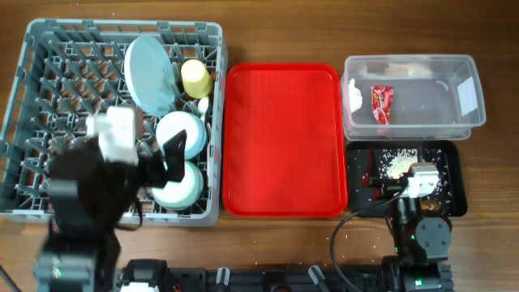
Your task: Sort waste into correct bins and load items into the dishwasher rack
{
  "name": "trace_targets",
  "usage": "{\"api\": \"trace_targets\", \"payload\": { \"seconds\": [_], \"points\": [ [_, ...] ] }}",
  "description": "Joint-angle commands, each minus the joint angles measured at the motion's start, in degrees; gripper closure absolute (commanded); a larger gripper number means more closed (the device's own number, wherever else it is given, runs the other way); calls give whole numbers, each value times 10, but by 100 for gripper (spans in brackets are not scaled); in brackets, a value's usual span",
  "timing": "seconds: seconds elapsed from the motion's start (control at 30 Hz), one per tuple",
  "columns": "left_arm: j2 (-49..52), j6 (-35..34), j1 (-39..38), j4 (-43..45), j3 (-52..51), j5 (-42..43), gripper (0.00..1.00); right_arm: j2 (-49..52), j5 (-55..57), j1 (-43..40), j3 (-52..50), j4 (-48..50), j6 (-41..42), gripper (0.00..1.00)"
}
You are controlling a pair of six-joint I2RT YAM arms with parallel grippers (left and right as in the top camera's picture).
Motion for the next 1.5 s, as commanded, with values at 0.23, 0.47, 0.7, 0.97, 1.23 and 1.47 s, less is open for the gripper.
{"api": "trace_targets", "payload": {
  "seconds": [0.23,0.47,0.7,0.97,1.23,1.47],
  "points": [
    [-333,-80,76,442,-408,57,0,-6,-7,2,-1,1,-10,0],
    [-391,-80,76,462,-524,9,0,-6,-7,2,-1,1,-10,0],
    [-395,-50,76,394,-551,-33,0,-6,-7,2,-1,1,-10,0],
    [-395,105,23,388,-551,-83,0,-6,-7,2,-1,1,-10,0],
    [-395,2,21,391,-551,-135,0,-6,-7,2,-1,1,-10,0],
    [-395,-1,20,391,-551,-127,0,-6,-7,2,-1,1,-10,0]
  ]
}}
